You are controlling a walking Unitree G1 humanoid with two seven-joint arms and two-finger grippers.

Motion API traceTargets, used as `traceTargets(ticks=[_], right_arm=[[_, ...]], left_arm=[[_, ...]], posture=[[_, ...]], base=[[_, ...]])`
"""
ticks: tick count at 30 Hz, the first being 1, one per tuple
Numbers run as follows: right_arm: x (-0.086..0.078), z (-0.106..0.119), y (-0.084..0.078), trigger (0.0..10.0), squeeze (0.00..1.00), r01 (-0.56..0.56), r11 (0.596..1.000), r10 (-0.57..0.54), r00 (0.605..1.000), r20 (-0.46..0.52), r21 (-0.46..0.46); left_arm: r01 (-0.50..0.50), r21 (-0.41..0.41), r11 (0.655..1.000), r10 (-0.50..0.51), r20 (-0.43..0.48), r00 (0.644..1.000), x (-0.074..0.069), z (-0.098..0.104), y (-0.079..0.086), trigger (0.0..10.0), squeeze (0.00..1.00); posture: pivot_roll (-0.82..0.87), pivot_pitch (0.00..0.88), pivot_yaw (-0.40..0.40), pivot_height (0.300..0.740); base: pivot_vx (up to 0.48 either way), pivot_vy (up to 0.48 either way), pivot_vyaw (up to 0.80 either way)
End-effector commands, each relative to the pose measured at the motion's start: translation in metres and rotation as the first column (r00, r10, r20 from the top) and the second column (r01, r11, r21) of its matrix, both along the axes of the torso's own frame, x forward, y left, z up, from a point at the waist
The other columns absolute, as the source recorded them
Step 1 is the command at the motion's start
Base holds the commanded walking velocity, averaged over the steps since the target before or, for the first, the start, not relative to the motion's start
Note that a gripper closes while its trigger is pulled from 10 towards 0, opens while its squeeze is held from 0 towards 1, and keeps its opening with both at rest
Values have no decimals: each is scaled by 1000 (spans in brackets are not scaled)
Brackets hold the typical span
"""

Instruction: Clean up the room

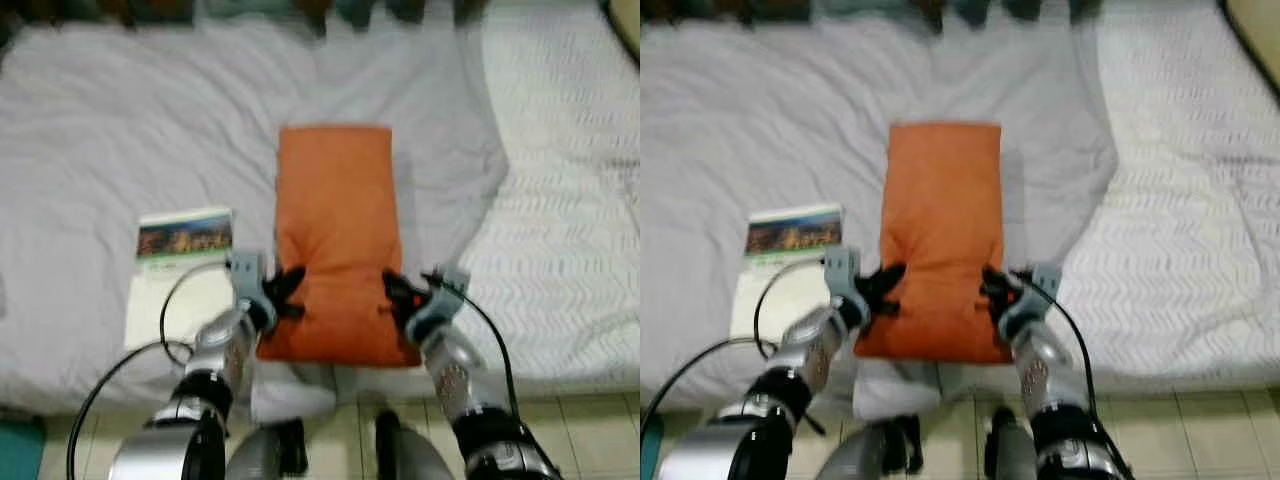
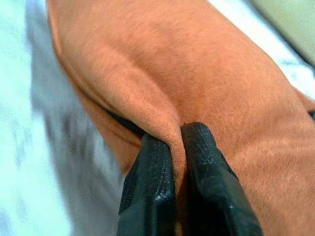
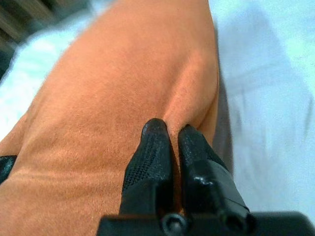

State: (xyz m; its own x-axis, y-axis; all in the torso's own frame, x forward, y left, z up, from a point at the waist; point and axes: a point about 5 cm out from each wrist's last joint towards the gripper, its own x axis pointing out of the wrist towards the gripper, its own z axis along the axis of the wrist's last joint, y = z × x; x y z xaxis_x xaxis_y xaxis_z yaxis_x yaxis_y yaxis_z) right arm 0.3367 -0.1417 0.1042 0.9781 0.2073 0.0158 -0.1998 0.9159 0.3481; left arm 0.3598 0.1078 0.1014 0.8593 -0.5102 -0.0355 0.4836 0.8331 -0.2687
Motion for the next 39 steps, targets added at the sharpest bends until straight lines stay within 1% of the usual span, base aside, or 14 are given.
traceTargets(ticks=[1,4,6,7,8,10,13,16,18,19,25,31,35,39], right_arm=[[-2,27,-5,0,0,58,997,-50,989,141,-49],[-12,37,-12,0,0,135,988,-119,974,192,-72],[-19,41,-15,0,0,161,981,-136,967,214,-107],[-24,41,-16,1569,0,175,976,-144,964,222,-130],[-26,39,-18,10000,0,185,973,-153,965,211,-139],[-29,32,-24,10000,0,208,966,-181,968,173,-153],[-29,29,-26,10000,0,216,961,-188,969,163,-175],[-29,26,-30,10000,0,218,952,-186,970,159,-216],[-29,25,-31,10000,0,218,951,-186,970,155,-221],[-30,22,-33,10000,0,215,943,-182,972,146,-254],[-31,18,-34,10000,0,210,942,-183,975,123,-264],[-33,15,-28,10000,0,186,937,-155,980,127,-295],[-34,15,-29,10000,0,175,933,-142,982,126,-314],[-35,11,-32,10000,0,155,932,-128,986,104,-327]], left_arm=[[32,21,999,-34,147,989,5,26,-1,0,0],[59,56,997,-70,218,973,2,36,-7,0,0],[63,94,994,-85,253,964,-2,36,-10,0,0],[69,108,992,-94,244,965,-5,34,-12,6431,0],[71,116,991,-98,252,963,-7,33,-14,10000,0],[63,111,992,-89,254,963,-10,32,-20,10000,0],[77,82,994,-96,258,962,-12,31,-25,10000,0],[101,106,989,-125,249,960,-16,27,-36,10000,0],[106,106,989,-129,245,961,-17,26,-38,10000,0],[113,107,988,-135,231,963,-19,23,-41,10000,0],[101,130,986,-124,189,974,-17,13,-36,10000,0],[76,145,986,-98,151,984,-14,6,-31,10000,0],[60,127,990,-76,128,989,-16,1,-32,10000,0],[73,123,990,-87,115,990,-21,-6,-38,10000,0]], posture=[[-136,20,90,740],[-140,0,99,740],[-147,0,105,740],[-149,0,107,740],[-152,0,109,740],[-160,0,113,740],[-168,0,116,740],[-182,0,116,740],[-185,0,116,740],[-195,0,116,740],[-205,6,116,740],[-215,16,114,740],[-221,28,96,740],[-217,35,83,740]], base=[[0,0,0],[0,0,0],[0,0,0],[0,0,0],[0,0,0],[0,0,0],[0,0,0],[329,-346,0],[319,-356,0],[319,-352,0],[325,-350,0],[335,-340,0],[336,-339,0],[339,-336,0]])
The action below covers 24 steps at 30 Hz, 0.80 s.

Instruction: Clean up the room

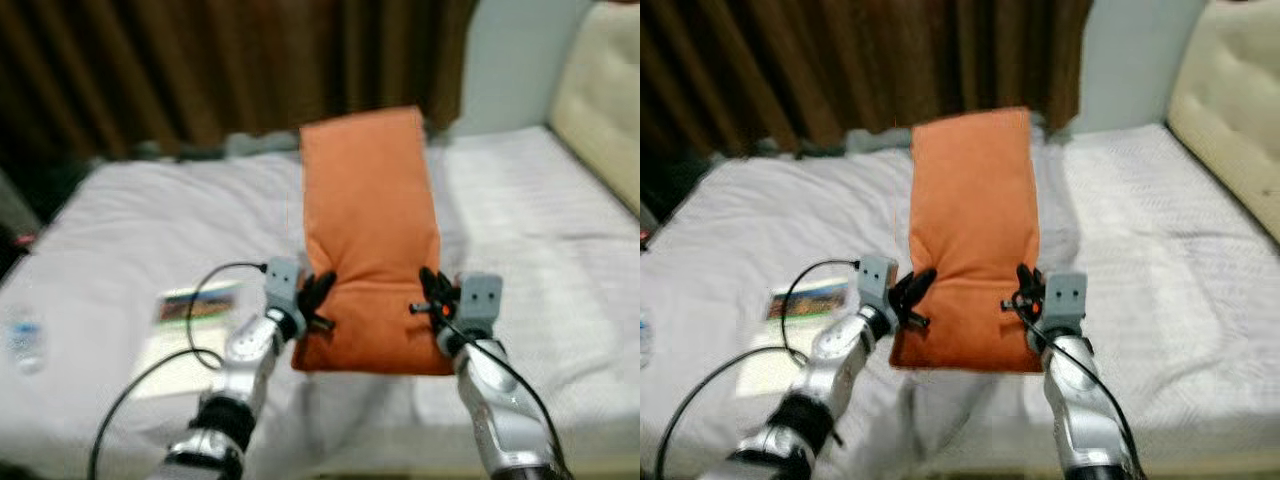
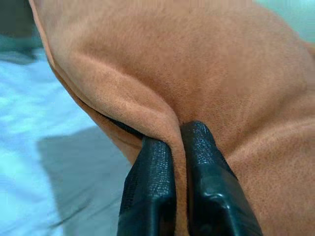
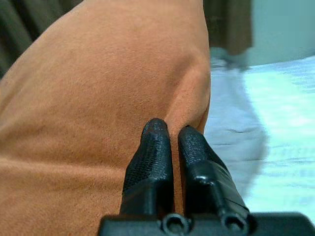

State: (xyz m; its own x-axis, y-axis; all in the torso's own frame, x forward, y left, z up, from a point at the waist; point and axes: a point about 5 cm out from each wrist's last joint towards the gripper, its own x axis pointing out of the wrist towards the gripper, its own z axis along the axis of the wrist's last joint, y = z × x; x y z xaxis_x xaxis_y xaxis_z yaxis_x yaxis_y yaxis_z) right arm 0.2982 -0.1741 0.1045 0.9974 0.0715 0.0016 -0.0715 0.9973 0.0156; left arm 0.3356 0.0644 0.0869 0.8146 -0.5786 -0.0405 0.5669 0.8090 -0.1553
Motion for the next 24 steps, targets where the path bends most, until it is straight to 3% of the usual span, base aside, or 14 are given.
traceTargets(ticks=[1,8,24], right_arm=[[4,11,1,10000,0,-5,1000,5,999,47,-5],[4,6,6,10000,0,-28,1000,28,999,22,-3],[5,5,9,10000,0,-51,999,51,998,21,-8]], left_arm=[[4,18,1000,-5,64,998,3,8,4,10000,0],[16,18,1000,-17,68,998,1,7,2,10000,0],[26,-2,1000,-26,51,998,-1,5,-12,10000,0]], posture=[[-214,36,81,740],[-204,33,80,740],[-213,35,81,740]], base=[[341,-334,0],[340,-335,-544],[339,-336,0]])
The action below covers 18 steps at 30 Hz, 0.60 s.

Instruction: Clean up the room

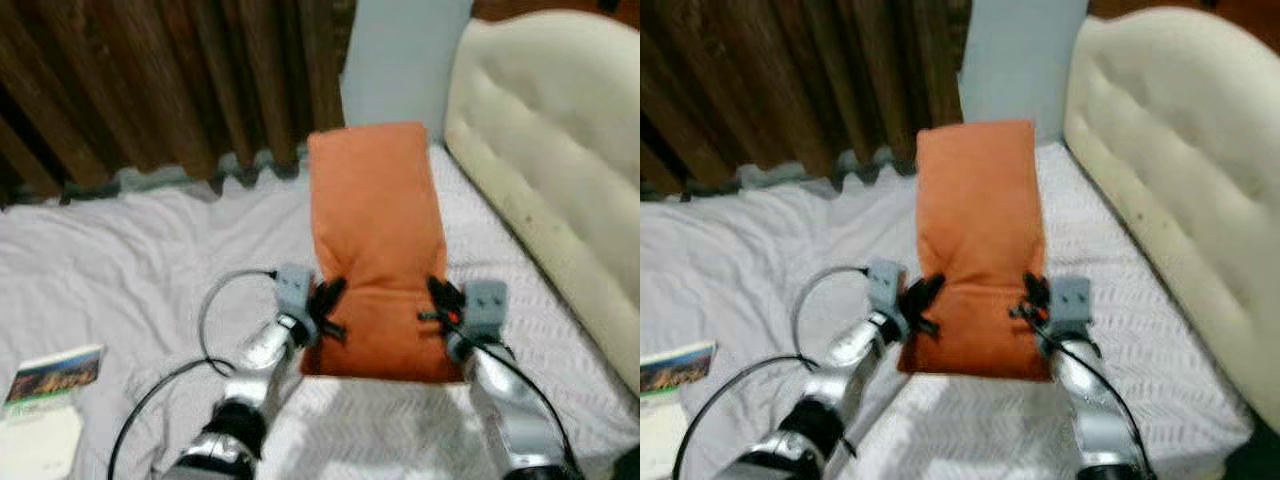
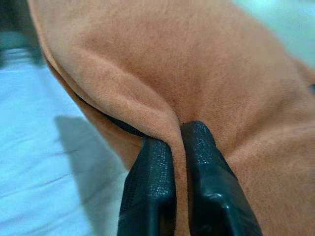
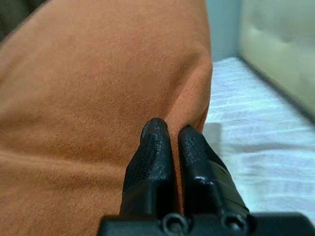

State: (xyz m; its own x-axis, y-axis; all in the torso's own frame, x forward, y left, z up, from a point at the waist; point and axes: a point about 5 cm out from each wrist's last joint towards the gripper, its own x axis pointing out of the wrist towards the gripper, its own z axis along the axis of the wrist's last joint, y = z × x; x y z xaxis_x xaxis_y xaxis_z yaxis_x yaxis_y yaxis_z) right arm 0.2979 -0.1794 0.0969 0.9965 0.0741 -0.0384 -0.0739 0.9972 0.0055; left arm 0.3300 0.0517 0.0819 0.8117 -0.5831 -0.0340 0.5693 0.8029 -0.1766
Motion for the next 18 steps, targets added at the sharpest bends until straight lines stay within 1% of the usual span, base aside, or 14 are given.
traceTargets(ticks=[1,9,18], right_arm=[[5,12,15,10000,0,-50,999,49,997,59,5],[5,11,15,10000,0,-57,998,56,997,52,4],[2,7,15,10000,0,-61,998,61,998,33,-8]], left_arm=[[25,17,1000,-26,58,998,4,10,0,10000,0],[58,19,998,-59,59,996,1,9,-5,10000,0],[41,24,999,-42,36,998,4,6,0,10000,0]], posture=[[-213,35,81,740],[-215,39,81,740],[-221,44,81,740]], base=[[337,-337,0],[323,-352,0],[317,-356,0]])
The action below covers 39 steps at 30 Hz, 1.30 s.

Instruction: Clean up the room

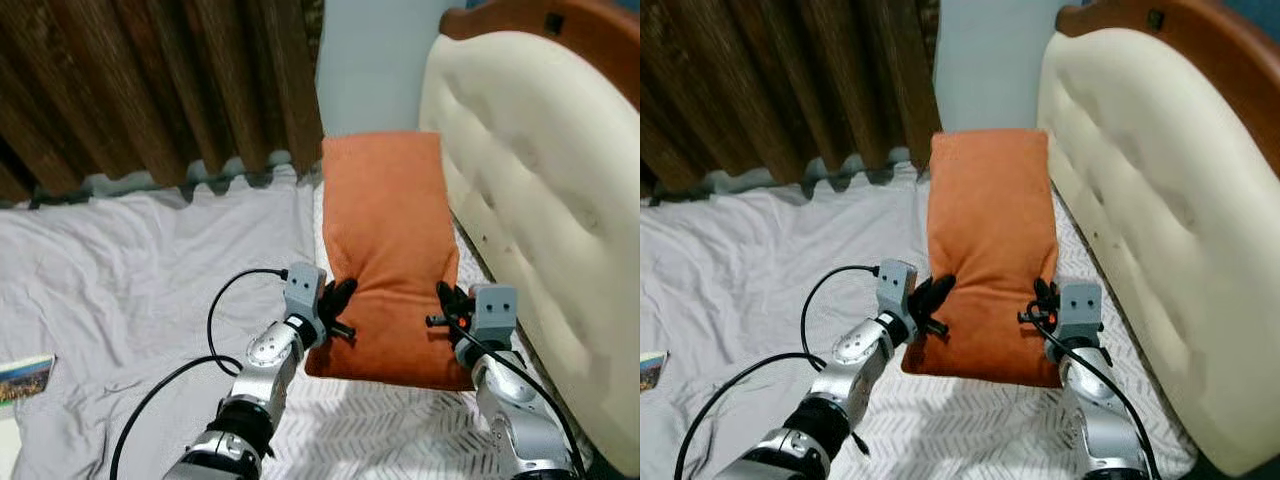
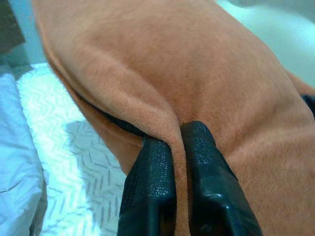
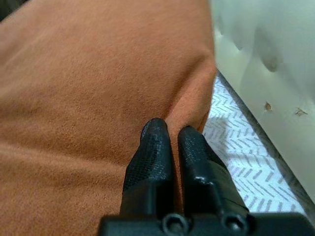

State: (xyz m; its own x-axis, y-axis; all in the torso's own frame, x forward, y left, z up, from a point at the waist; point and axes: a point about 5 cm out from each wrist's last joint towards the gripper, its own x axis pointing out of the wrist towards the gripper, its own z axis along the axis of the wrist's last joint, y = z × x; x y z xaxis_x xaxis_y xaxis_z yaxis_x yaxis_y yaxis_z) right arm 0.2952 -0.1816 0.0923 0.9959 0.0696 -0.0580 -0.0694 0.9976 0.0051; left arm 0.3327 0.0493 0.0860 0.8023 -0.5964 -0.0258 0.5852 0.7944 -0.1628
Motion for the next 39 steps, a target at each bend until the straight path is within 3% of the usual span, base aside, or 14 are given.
traceTargets(ticks=[1,9,11,13,15,22,30,35,37,39], right_arm=[[4,11,17,10000,0,-65,998,65,997,48,-8],[2,4,16,10000,0,-88,995,87,996,-11,-43],[3,-1,10,10000,0,-77,992,72,996,-52,-100],[3,-12,2,10000,0,-64,980,40,991,-128,-190],[4,-21,-4,10000,0,-54,972,13,985,-174,-230],[12,-37,-13,10000,0,-23,958,-45,972,-230,-285],[16,-23,-35,10000,0,176,915,-234,965,-121,-363],[-4,-24,-67,10000,0,311,834,-374,926,-53,-457],[-10,-28,-73,10000,0,328,832,-399,914,-71,-448],[-13,-24,-73,10000,0,350,860,-399,915,-61,-371]], left_arm=[[24,16,1000,-24,17,1000,1,1,2,10000,0],[11,-7,1000,-12,-66,998,0,-9,2,10000,0],[21,-17,1000,-23,-106,994,-1,-13,-1,10000,0],[0,0,1000,0,-141,990,1,-16,-1,10000,0],[15,87,996,2,-186,982,0,-23,-3,10000,0],[18,181,983,25,-232,972,6,-23,-4,10000,0],[32,188,982,-8,-131,991,21,5,-15,10000,0],[57,197,979,-27,-150,988,15,0,-24,10000,0],[62,222,973,-26,-160,987,13,-3,-27,10000,0],[60,216,974,-26,-155,987,14,-1,-28,10000,0]], posture=[[-222,45,79,740],[-233,62,68,740],[-235,74,63,740],[-241,91,56,740],[-249,124,54,740],[-254,184,57,740],[-282,211,87,740],[-343,285,82,740],[-368,301,87,740],[-380,298,95,740]], base=[[315,-356,0],[318,-357,0],[319,-356,0],[398,-266,0],[0,0,0],[0,0,0],[0,0,0],[0,0,0],[0,0,0],[0,0,0]])
